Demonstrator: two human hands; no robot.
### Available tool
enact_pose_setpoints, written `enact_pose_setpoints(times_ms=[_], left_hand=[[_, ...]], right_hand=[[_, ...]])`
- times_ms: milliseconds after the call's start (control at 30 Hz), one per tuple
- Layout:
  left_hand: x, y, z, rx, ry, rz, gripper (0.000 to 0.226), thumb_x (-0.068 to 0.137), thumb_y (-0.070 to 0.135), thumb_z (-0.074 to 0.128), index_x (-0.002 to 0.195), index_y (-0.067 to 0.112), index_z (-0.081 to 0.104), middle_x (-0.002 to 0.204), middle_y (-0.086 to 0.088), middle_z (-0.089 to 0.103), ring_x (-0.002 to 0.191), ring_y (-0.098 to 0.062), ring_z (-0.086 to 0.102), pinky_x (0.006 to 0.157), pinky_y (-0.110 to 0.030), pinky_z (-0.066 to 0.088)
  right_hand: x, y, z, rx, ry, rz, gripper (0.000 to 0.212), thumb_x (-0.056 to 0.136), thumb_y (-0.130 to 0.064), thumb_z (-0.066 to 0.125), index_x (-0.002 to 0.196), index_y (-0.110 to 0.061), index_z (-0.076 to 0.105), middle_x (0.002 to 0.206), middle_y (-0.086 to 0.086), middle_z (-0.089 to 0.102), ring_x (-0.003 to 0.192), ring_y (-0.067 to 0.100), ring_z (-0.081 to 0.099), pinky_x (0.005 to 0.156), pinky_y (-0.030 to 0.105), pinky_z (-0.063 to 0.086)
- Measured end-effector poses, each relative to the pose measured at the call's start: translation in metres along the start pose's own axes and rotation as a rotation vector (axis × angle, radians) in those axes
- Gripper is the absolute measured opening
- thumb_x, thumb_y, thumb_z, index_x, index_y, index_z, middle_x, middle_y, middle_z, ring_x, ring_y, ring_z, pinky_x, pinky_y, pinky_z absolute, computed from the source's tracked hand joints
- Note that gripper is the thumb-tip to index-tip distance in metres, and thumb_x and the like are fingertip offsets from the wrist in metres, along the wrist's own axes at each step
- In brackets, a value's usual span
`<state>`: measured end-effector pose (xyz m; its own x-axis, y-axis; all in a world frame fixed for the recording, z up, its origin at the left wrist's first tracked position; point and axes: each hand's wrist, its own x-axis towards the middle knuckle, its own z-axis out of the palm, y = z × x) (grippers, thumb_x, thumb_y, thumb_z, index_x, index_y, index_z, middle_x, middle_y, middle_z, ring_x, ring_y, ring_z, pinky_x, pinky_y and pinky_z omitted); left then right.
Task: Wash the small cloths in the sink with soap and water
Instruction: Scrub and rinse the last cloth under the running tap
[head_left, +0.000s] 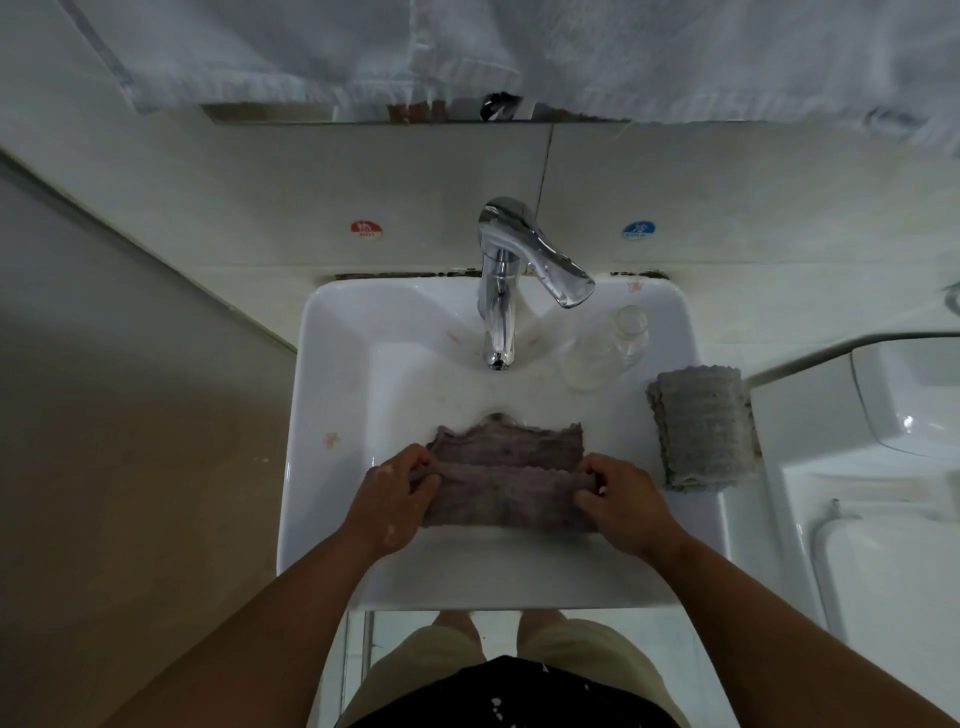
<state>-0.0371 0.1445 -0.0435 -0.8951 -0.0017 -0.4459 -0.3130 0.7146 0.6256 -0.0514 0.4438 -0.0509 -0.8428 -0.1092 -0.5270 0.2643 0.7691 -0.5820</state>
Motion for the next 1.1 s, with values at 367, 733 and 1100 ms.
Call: enact_pose_setpoints(times_ms=[367, 733, 1100], left_hand=[[0.045, -0.003, 0.019, 0.157, 0.157, 0.005, 0.021, 0.088, 0.016, 0.073, 0.107, 0.007, 0.075, 0.117, -0.008, 0.061, 0.102, -0.023, 0.062, 0.091, -0.02, 0.04], [0.055, 0.003, 0.015, 0.123, 0.049, -0.095, 0.008, 0.082, 0.021, 0.077, 0.087, 0.027, 0.074, 0.09, 0.005, 0.072, 0.082, -0.013, 0.066, 0.073, -0.02, 0.046], [0.041, -0.01, 0.002, -0.205, -0.16, -0.172, 0.025, 0.072, -0.001, 0.081, 0.07, 0.018, 0.065, 0.083, 0.0, 0.073, 0.076, -0.011, 0.066, 0.073, -0.031, 0.054]], right_hand=[[0.034, -0.01, 0.01, -0.132, 0.209, 0.007, 0.027, 0.095, -0.032, 0.065, 0.115, -0.015, 0.069, 0.146, 0.0, 0.039, 0.11, 0.017, 0.059, 0.097, 0.025, 0.045], [0.048, -0.014, 0.016, -0.121, 0.241, 0.019, 0.026, 0.094, -0.034, 0.068, 0.101, -0.01, 0.074, 0.104, 0.007, 0.07, 0.092, 0.022, 0.063, 0.079, 0.022, 0.039], [0.041, -0.009, 0.01, 0.02, 0.273, 0.055, 0.021, 0.091, -0.026, 0.073, 0.106, -0.011, 0.075, 0.103, 0.004, 0.073, 0.096, 0.02, 0.066, 0.088, 0.026, 0.048]])
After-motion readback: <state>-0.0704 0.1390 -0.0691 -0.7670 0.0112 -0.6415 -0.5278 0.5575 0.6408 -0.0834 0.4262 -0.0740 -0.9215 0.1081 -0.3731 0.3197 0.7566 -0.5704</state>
